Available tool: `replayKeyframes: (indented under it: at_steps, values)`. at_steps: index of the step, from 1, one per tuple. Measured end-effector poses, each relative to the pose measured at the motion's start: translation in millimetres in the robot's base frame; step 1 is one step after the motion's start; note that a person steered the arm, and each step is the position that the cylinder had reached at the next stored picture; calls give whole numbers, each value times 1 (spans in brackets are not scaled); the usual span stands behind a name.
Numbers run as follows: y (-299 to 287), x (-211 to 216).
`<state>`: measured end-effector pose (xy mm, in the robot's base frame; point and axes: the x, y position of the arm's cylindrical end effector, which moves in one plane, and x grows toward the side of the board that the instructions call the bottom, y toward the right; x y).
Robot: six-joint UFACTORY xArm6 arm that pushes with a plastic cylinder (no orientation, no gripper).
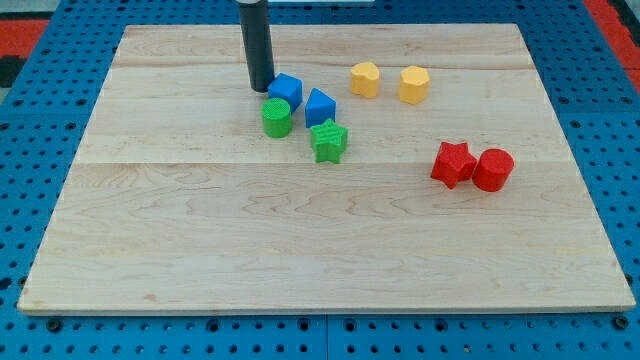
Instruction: Push the green circle and blue cube towards the blue triangle
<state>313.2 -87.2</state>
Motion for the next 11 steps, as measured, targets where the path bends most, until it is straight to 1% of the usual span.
replayKeyframes:
  at_steps: [1,2,4,5,6,7,8,9,10,11]
  values:
    - [-22,14]
    - [-16,30]
    - [5,30]
    - [35,30]
    - [39,24]
    - [-2,8]
    - [11,-41]
    - [80,-57]
    - [190,-56]
    - [293,1]
